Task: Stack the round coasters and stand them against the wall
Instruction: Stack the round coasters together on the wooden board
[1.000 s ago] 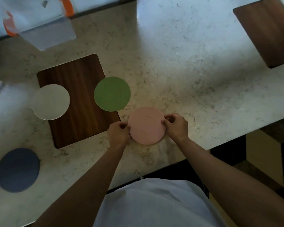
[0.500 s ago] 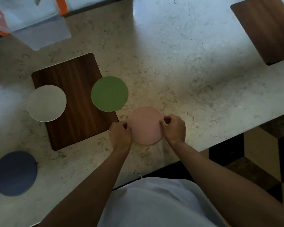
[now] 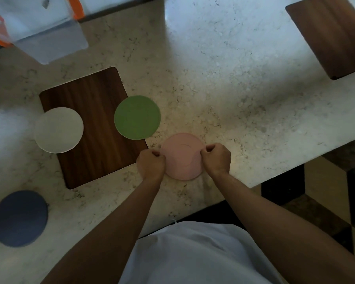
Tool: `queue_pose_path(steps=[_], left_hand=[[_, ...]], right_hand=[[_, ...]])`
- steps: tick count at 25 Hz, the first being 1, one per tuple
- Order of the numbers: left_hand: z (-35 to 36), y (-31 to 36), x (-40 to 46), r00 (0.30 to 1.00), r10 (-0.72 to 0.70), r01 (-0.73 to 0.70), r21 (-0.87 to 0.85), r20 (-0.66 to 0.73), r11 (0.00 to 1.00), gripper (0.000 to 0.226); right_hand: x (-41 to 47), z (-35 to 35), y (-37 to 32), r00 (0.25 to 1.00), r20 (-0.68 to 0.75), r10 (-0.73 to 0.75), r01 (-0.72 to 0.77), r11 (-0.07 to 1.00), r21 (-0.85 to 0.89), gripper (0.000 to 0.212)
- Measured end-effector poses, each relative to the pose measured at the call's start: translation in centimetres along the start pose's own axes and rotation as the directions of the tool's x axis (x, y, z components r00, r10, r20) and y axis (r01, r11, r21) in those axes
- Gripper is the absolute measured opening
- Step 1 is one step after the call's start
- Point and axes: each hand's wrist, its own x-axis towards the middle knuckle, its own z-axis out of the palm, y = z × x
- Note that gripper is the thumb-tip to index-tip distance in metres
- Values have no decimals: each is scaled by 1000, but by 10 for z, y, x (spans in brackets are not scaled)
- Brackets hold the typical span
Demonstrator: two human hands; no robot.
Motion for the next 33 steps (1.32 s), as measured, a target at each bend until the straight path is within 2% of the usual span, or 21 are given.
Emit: queue_pose_path(steps=[5, 8, 12, 17, 20, 25, 33], left_hand=[[-3, 2, 5, 990, -128, 132, -81, 60, 988, 6], [-13, 0, 8, 987, -128, 140, -130, 96, 982, 8], [-36, -6, 23, 989, -119, 136, -214, 92, 967, 23], [-74, -6, 63, 986, -154, 165, -333, 59, 928, 25], [-93, -1, 94, 984, -180, 167, -345, -4, 924, 23], [-104, 2, 134, 982, -187, 172, -324, -17, 930, 23], [-98, -11, 158, 998, -44, 35, -176, -48, 984, 22]], right_hand=[[1, -4, -3, 998, 57, 41, -44, 998, 50, 14], [2, -6, -9, 996, 75, 36, -45, 992, 114, 15], [7, 3, -44, 992, 94, -83, 69, 987, 142, 16], [22, 25, -99, 967, 131, -217, 206, 974, 97, 21], [34, 43, -132, 952, 153, -266, 260, 964, 61, 20], [53, 68, -171, 942, 198, -272, 276, 961, 8, 17], [67, 91, -176, 941, 191, -279, 290, 957, -28, 14]])
